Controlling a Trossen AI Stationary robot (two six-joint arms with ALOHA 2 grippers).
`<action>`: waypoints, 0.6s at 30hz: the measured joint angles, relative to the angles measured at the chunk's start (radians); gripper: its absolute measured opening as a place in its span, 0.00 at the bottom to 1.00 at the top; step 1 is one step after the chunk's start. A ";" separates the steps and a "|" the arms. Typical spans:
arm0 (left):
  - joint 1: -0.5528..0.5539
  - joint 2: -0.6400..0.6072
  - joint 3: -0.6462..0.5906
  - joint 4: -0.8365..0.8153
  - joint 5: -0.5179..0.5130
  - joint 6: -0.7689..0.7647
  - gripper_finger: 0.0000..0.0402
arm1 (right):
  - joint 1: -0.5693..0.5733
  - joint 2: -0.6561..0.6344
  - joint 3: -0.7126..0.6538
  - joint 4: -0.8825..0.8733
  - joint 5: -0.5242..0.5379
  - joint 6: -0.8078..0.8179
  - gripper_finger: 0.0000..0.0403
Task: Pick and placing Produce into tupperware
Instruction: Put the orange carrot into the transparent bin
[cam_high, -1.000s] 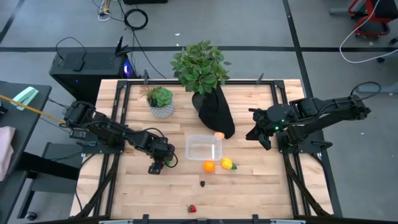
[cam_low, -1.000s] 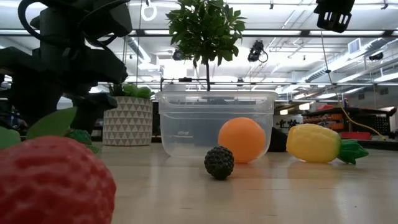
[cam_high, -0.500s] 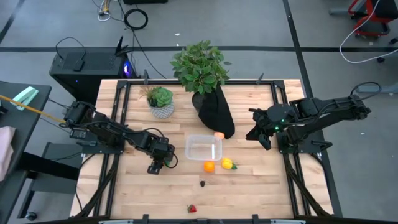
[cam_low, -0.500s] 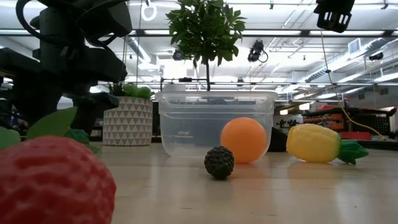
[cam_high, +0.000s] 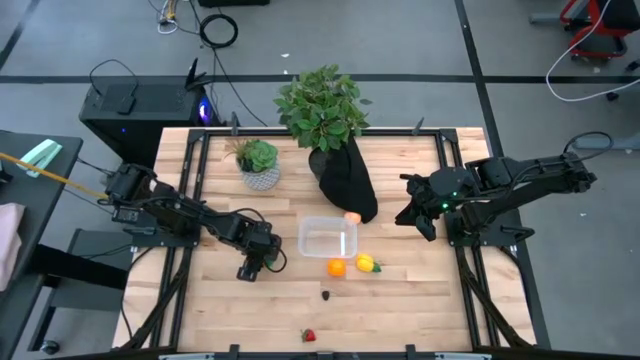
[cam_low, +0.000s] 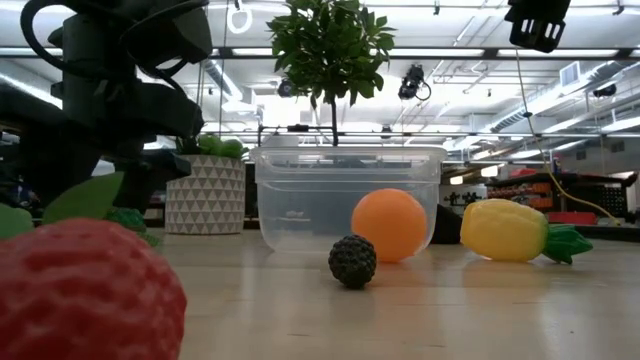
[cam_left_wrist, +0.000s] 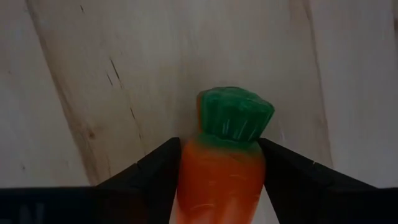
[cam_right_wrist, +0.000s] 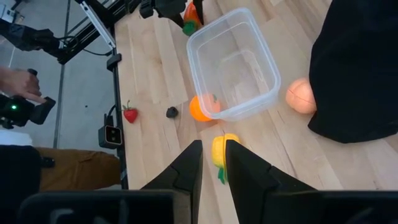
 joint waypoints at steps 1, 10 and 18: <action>0.000 0.002 0.000 -0.001 0.000 0.001 0.55 | 0.000 0.000 0.000 0.000 0.000 0.000 0.19; 0.000 0.004 -0.002 0.000 0.001 0.002 0.50 | 0.000 0.000 0.000 0.000 0.000 0.000 0.19; 0.000 0.005 0.003 -0.006 0.006 0.005 0.49 | 0.000 0.000 0.000 0.000 0.000 0.000 0.19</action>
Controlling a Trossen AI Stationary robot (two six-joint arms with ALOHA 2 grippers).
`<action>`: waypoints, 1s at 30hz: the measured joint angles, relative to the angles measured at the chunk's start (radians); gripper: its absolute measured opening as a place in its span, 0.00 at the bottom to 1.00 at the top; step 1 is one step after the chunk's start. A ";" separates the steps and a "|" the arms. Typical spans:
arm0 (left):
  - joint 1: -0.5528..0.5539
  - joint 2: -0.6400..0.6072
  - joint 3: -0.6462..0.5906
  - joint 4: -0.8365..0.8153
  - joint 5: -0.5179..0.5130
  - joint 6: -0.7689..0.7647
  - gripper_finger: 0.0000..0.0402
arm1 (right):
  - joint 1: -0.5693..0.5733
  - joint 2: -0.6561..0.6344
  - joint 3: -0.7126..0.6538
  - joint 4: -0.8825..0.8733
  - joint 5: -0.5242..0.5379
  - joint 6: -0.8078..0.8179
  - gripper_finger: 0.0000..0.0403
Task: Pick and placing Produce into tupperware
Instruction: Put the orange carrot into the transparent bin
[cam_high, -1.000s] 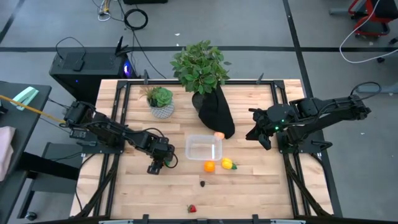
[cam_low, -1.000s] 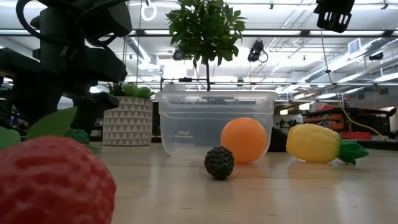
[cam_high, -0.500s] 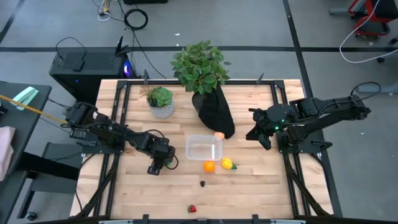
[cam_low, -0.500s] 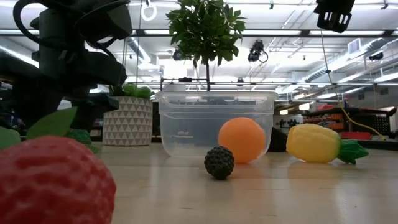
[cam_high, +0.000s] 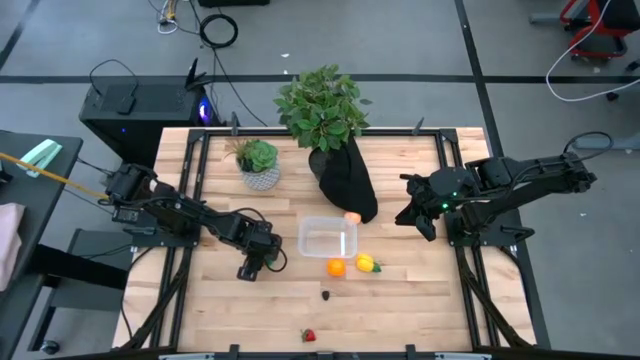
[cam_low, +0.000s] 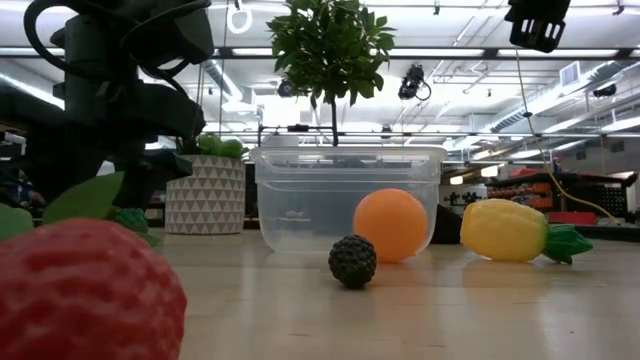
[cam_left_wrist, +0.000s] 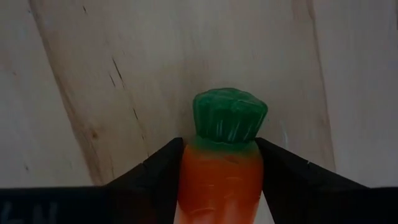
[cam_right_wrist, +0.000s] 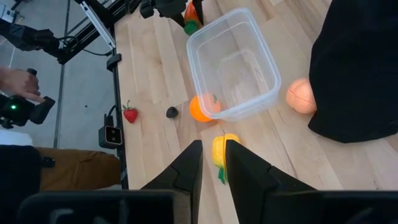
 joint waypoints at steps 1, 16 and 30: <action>0.000 -0.001 0.005 -0.008 0.001 0.002 0.50 | 0.000 0.000 0.000 0.000 0.000 0.000 0.19; 0.001 -0.011 0.141 -0.202 0.003 0.051 0.52 | 0.000 0.000 0.000 0.000 0.000 -0.003 0.19; 0.002 -0.013 0.303 -0.354 -0.003 0.051 0.52 | 0.000 0.000 0.000 0.000 0.000 -0.010 0.19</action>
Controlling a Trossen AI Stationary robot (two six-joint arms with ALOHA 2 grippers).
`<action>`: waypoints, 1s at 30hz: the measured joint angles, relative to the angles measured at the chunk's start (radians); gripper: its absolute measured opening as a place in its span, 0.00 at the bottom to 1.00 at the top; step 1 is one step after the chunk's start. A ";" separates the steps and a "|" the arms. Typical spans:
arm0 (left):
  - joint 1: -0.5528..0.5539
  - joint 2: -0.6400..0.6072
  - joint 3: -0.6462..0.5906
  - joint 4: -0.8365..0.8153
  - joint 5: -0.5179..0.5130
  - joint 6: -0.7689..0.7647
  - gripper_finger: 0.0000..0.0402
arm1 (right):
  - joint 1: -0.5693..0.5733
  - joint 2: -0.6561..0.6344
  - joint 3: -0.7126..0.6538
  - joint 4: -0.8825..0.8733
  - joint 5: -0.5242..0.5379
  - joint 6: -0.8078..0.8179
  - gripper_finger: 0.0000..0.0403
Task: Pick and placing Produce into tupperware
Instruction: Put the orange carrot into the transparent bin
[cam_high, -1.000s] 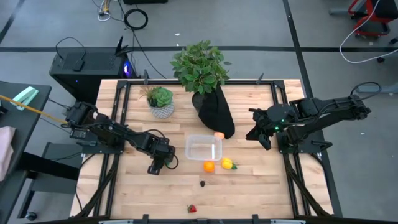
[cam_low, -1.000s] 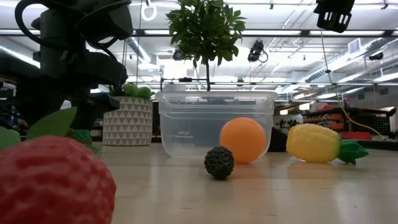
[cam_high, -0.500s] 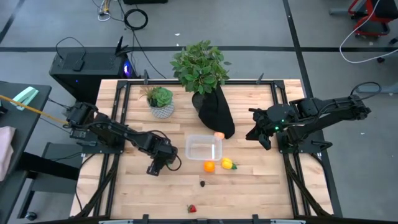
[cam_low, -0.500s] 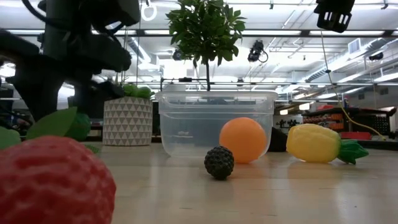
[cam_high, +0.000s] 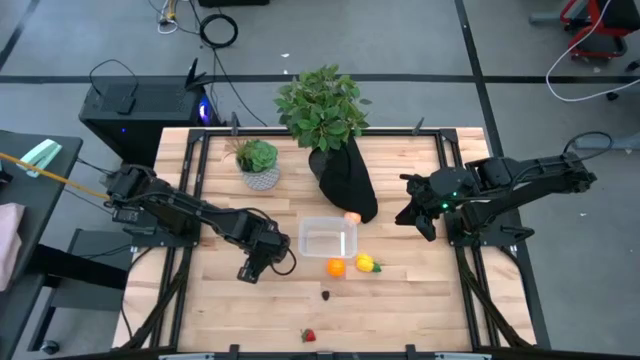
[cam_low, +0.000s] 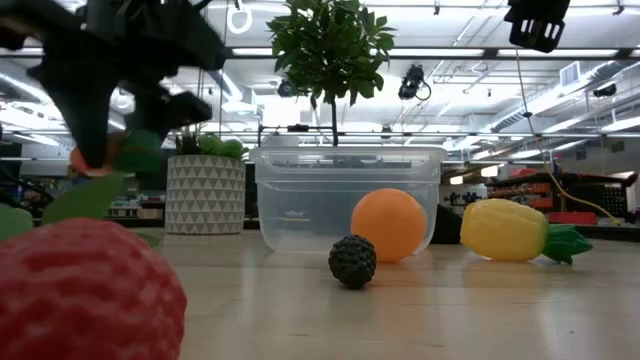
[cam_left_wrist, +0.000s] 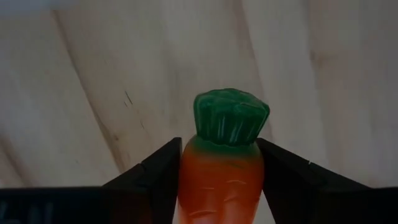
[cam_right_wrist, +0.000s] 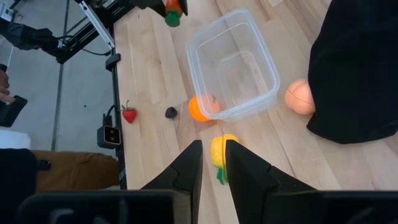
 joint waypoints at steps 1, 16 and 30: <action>0.000 0.000 0.014 -0.007 -0.002 0.000 0.52 | 0.000 0.000 0.000 0.000 0.000 0.000 0.19; 0.078 -0.002 0.190 -0.058 -0.044 0.003 0.33 | 0.000 0.000 0.000 0.000 -0.010 -0.019 0.19; 0.134 0.005 0.036 0.069 0.033 -0.529 0.42 | 0.000 0.000 0.000 0.000 -0.008 -0.031 0.19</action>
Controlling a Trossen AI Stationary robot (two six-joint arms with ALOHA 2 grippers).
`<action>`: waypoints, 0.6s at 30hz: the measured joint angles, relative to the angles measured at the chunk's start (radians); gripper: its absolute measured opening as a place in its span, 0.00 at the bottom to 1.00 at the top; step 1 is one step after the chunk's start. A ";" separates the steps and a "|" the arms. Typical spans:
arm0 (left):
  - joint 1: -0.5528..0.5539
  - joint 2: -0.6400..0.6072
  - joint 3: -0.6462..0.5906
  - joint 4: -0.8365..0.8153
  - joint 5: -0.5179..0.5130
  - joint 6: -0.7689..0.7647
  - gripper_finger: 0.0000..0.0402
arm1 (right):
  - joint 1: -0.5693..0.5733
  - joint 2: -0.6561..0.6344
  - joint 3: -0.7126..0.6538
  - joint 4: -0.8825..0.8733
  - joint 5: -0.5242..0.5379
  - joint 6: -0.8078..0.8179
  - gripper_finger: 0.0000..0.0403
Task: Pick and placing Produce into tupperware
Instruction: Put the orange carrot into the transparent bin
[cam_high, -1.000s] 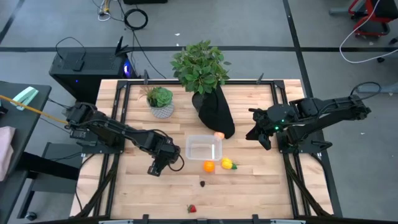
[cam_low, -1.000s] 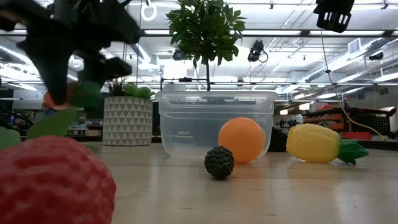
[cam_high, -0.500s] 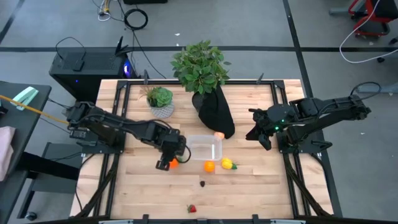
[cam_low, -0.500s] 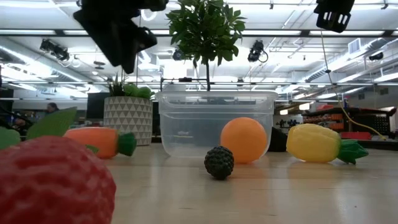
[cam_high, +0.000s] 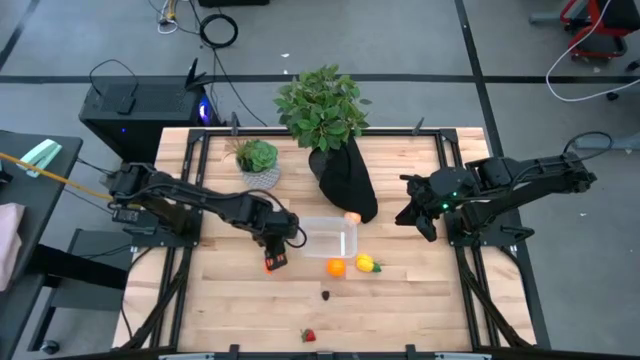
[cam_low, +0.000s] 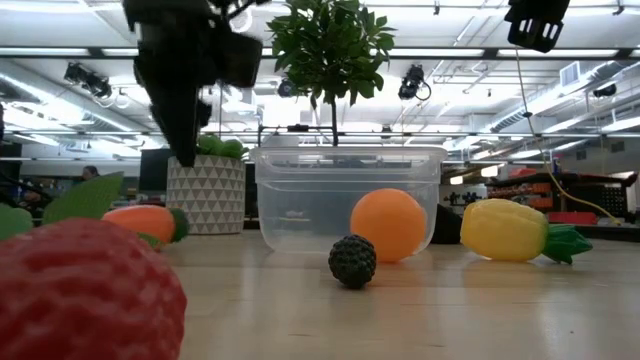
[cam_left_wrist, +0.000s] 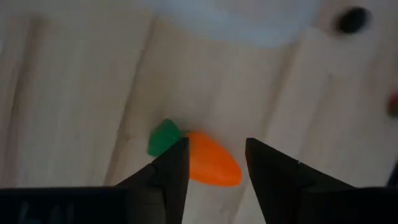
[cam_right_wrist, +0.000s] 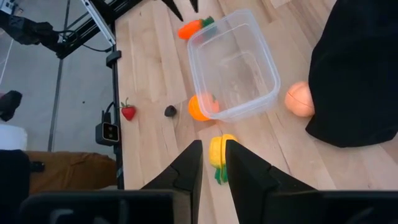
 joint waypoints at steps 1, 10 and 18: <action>0.004 0.000 -0.011 0.004 -0.007 -0.029 0.43 | 0.000 0.000 0.000 0.000 0.000 0.000 0.19; 0.048 0.000 -0.068 -0.015 -0.024 -0.474 0.51 | 0.000 0.000 0.000 0.000 0.000 0.000 0.19; 0.020 0.000 -0.068 0.088 -0.068 -0.687 0.49 | 0.000 0.000 0.000 0.000 0.008 -0.005 0.19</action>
